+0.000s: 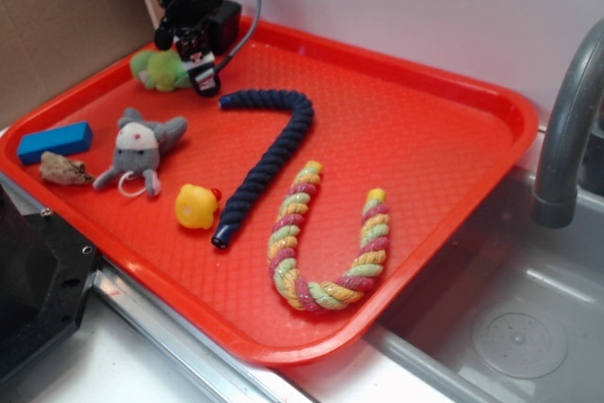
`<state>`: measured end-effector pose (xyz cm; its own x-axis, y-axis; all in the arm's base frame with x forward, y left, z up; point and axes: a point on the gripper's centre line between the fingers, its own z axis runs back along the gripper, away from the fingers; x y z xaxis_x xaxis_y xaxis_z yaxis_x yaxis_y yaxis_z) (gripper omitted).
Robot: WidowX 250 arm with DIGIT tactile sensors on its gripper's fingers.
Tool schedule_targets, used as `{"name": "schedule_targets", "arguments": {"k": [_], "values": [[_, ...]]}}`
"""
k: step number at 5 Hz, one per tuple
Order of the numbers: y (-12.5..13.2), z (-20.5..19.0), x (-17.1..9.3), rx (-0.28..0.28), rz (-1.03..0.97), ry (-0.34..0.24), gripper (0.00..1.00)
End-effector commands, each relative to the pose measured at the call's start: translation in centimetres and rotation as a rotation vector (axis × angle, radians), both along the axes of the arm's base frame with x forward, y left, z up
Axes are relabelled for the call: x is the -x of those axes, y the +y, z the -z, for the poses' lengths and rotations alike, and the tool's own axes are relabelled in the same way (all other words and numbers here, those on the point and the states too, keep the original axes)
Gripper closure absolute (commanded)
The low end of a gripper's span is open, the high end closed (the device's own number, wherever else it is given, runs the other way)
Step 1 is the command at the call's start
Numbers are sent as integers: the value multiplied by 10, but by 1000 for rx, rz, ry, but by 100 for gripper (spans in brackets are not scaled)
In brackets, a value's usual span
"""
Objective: Grab the green animal.
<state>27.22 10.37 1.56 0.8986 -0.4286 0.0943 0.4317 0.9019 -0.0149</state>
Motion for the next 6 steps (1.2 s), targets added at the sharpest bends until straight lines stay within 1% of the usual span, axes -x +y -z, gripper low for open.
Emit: {"name": "schedule_targets", "arguments": {"k": [1,2,3,4,5,6], "values": [[4,-74,13,33,-111,-176,100],[-2,-96,21,89,-252,-214,100],[13,-97,45,-9,-493,-237,0],[45,-85,58,-30,-742,-238,0],[65,-74,57,-74,-990,-211,0],[56,-57,57,-45,-1244,-191,0]]}}
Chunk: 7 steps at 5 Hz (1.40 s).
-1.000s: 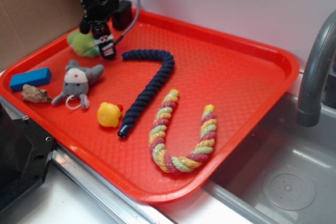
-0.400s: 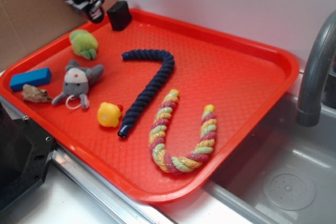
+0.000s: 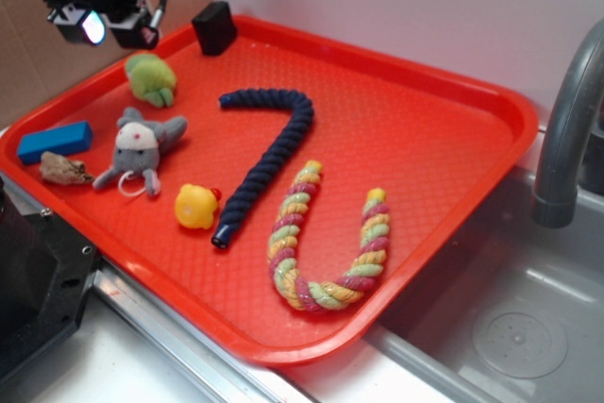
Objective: Grab the green animal.
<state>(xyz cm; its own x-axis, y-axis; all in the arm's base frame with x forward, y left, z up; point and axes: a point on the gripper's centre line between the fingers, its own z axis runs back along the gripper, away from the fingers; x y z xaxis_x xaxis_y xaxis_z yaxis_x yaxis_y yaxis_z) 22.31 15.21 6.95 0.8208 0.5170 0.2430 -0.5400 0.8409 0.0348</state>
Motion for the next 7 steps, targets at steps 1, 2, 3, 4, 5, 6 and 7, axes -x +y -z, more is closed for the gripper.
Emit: {"name": "schedule_targets", "arguments": {"k": [1,2,3,4,5,6,7], "values": [[-4,17,5,51,-479,-78,0],[-13,27,-4,31,-471,-10,0],[-12,29,-4,26,-421,32,28],[-6,24,-8,87,-178,64,100],[-14,-14,-10,102,76,-23,100],[-32,-45,-5,80,329,-75,100],[-59,-66,-10,94,513,-88,100]]}}
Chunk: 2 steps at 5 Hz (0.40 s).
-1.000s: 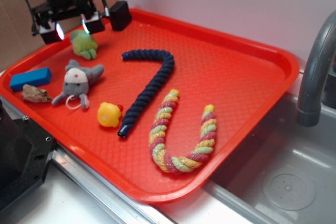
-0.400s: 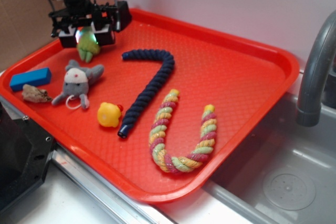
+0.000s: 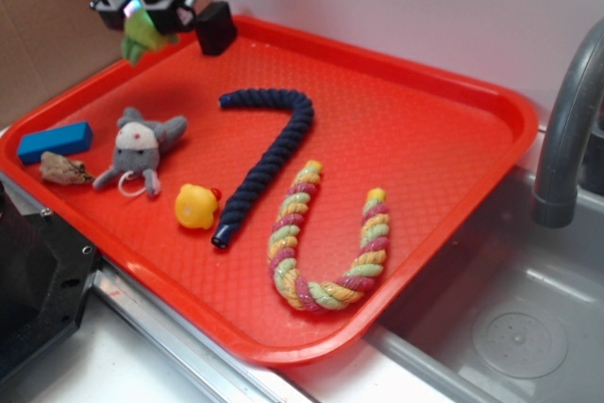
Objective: Grab the green animal.
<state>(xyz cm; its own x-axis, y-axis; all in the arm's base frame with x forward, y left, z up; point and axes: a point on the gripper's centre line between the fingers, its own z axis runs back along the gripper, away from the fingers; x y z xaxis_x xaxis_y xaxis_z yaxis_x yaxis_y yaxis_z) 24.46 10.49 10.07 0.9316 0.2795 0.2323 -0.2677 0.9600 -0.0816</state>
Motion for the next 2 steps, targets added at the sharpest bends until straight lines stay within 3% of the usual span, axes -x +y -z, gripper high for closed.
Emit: {"name": "schedule_targets", "arguments": {"k": [1,2], "values": [[-38,-57,13,-49,296,-77,100],[-60,-82,18,8,410,-114,100]]}}
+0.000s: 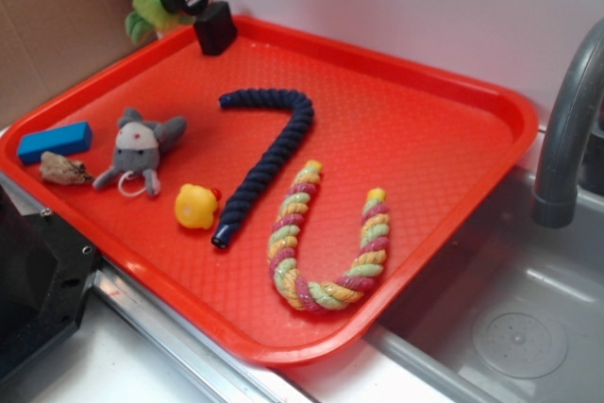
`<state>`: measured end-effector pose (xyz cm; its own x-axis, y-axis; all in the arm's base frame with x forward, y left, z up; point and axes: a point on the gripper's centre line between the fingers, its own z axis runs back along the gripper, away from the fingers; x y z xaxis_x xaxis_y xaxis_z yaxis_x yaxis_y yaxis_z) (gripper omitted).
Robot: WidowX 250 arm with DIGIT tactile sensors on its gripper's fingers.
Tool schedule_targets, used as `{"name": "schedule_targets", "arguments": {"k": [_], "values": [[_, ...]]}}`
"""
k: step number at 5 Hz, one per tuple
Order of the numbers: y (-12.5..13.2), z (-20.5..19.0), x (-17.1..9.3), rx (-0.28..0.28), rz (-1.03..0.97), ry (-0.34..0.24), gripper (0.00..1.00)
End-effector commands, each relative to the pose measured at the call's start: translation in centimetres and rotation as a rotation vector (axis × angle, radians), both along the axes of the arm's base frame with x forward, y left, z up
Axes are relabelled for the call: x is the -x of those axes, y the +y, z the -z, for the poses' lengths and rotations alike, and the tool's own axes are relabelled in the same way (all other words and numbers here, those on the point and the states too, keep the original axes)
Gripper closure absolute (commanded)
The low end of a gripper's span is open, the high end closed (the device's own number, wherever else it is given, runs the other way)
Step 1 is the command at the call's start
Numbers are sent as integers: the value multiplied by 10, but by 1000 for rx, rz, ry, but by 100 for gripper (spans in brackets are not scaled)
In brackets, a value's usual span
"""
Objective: Grab the green animal.
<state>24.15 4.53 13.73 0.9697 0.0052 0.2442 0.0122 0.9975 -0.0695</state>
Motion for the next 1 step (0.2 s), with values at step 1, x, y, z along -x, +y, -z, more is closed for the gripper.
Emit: {"name": "schedule_targets", "arguments": {"k": [1], "values": [[-13,-47,16,47,211,-69,100]]}}
